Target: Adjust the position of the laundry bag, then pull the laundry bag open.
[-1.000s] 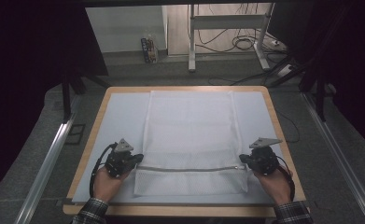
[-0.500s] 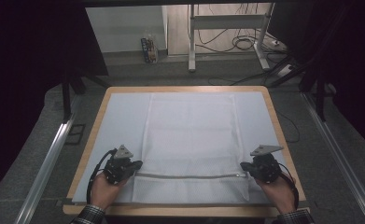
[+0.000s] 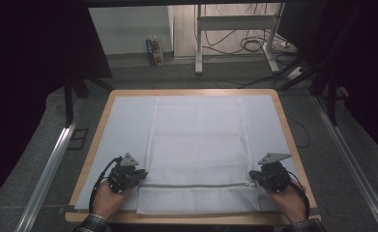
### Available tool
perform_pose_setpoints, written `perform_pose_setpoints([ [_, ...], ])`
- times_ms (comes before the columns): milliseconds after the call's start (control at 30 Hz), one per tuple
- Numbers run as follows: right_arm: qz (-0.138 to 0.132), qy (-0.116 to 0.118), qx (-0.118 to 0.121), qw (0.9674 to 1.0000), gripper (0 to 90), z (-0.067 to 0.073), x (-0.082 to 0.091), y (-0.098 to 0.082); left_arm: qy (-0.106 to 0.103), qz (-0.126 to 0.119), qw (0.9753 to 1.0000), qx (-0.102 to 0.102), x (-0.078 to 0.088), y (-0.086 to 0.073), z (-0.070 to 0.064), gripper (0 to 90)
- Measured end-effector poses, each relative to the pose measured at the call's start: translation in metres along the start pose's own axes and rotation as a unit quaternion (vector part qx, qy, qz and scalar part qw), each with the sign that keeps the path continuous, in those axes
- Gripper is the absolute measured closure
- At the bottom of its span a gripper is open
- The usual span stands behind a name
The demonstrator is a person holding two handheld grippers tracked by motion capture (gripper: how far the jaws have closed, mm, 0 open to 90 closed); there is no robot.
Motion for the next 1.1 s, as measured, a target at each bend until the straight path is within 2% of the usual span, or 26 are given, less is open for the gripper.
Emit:
perform_pose_setpoints([
  [167, -0.005, -0.010, 0.005, 0.9999, 69.2, -0.003, -0.002, 0.000, 0.004, -0.005, 1.0000, 0.004, -0.003, 0.000, 0.003, 63.2],
  [233, -0.010, -0.011, 0.003, 0.9999, 62.3, -0.004, -0.003, 0.000, 0.007, -0.006, 0.9999, 0.005, -0.005, -0.001, 0.005, 54.0],
  [433, -0.022, -0.028, 0.006, 0.9993, 33.3, -0.009, -0.007, 0.002, 0.019, -0.012, 0.9998, 0.000, -0.009, -0.002, 0.009, 31.9],
  [533, -0.027, -0.037, 0.009, 0.9989, 23.3, -0.011, -0.009, 0.002, 0.017, -0.022, 0.9996, 0.005, -0.009, 0.000, 0.010, 22.7],
  [633, -0.039, -0.036, 0.004, 0.9986, 15.7, -0.012, -0.009, 0.004, 0.015, -0.032, 0.9992, 0.018, -0.007, 0.002, 0.010, 13.0],
  [867, -0.049, -0.015, 0.006, 0.9987, 8.5, -0.011, -0.010, 0.004, 0.016, -0.030, 0.9994, 0.012, -0.006, 0.001, 0.010, 8.3],
  [967, -0.055, -0.004, -0.003, 0.9985, 4.0, -0.011, -0.009, 0.004, 0.018, -0.036, 0.9992, 0.003, -0.006, 0.002, 0.009, 7.6],
  [1100, -0.048, 0.003, -0.008, 0.9988, 0.0, -0.011, -0.010, 0.004, 0.018, -0.038, 0.9991, 0.000, -0.007, 0.002, 0.010, 7.2],
])
Point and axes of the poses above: each handheld gripper's, and its own axes: x roughly backward along the jaws, y roughly out of its top, z roughly to its left, the point moved 5 cm from there along -x, roughly forward along the jaws, and after that the axes turned 3 degrees about x, right-handed, at the moved point
